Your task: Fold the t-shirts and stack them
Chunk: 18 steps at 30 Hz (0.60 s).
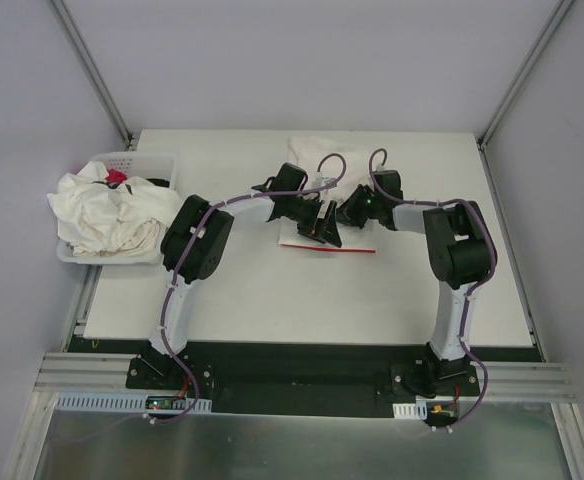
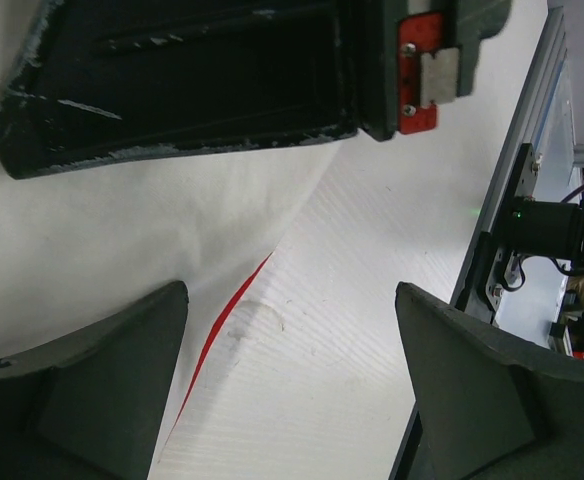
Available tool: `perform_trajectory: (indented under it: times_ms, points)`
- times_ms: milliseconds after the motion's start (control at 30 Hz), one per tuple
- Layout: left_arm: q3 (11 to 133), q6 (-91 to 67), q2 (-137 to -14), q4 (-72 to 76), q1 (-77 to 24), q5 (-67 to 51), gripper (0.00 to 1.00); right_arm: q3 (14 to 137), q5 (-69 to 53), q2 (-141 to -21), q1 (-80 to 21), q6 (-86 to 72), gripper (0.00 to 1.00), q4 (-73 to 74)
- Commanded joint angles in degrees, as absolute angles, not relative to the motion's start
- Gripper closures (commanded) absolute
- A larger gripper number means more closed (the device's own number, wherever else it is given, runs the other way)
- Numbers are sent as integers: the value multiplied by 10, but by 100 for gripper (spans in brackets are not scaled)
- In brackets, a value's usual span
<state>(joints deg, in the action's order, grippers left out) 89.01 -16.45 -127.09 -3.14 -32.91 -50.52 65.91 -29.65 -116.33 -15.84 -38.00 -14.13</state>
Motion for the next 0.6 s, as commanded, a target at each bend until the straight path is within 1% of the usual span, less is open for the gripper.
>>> perform_trajectory:
  times_ms: [0, 267, 567]
  points:
    - [880, -152, -1265, -22, -324, -521, 16, 701, -299, -1201, -160, -384, 99, -160]
    - [875, -152, -1261, -22, -324, -521, 16, 834, -286, -1271, -132, -365, 99, -110]
    - [860, -153, -1257, -21, -325, -519, 17, 992, -264, -1308, -80, -312, 99, -5]
